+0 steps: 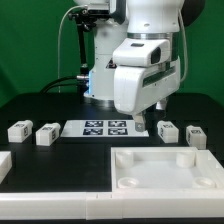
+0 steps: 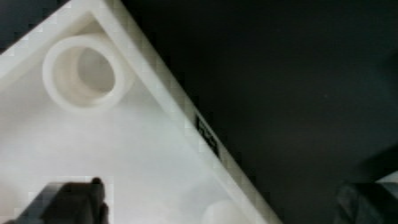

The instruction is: Assemble one leg

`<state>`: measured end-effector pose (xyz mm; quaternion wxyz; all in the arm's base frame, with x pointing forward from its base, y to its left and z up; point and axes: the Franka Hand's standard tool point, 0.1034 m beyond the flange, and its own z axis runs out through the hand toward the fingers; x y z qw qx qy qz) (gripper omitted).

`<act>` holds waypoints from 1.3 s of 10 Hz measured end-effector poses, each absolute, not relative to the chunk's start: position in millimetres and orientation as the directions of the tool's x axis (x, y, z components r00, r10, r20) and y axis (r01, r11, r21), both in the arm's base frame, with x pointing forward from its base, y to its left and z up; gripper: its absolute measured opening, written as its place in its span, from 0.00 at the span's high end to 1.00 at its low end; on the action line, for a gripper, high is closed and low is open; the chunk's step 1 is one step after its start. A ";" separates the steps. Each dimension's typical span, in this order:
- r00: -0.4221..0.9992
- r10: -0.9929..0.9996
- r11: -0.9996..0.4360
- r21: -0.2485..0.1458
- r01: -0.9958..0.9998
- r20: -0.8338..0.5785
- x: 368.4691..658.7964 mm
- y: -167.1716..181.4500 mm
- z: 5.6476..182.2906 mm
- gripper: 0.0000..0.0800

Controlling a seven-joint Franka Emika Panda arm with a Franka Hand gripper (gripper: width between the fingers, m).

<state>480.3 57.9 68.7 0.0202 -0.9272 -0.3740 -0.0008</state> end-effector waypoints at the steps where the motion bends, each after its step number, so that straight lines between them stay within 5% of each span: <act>1: 0.830 0.558 -0.828 -0.042 0.558 0.031 473.9 61.4 66.3 0.19; 4: 0.976 0.219 -0.974 -0.063 0.220 0.019 456.2 85.0 62.6 0.19; 10: 0.977 0.212 -0.974 -0.081 0.212 0.004 431.5 162.1 61.6 0.19; 13: 0.972 0.234 -0.970 -0.079 0.231 -0.023 429.5 165.4 61.6 0.19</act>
Offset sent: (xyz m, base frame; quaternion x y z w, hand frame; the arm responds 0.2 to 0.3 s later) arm -0.0230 0.0234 -0.0014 -0.0167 0.0134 0.3494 0.9367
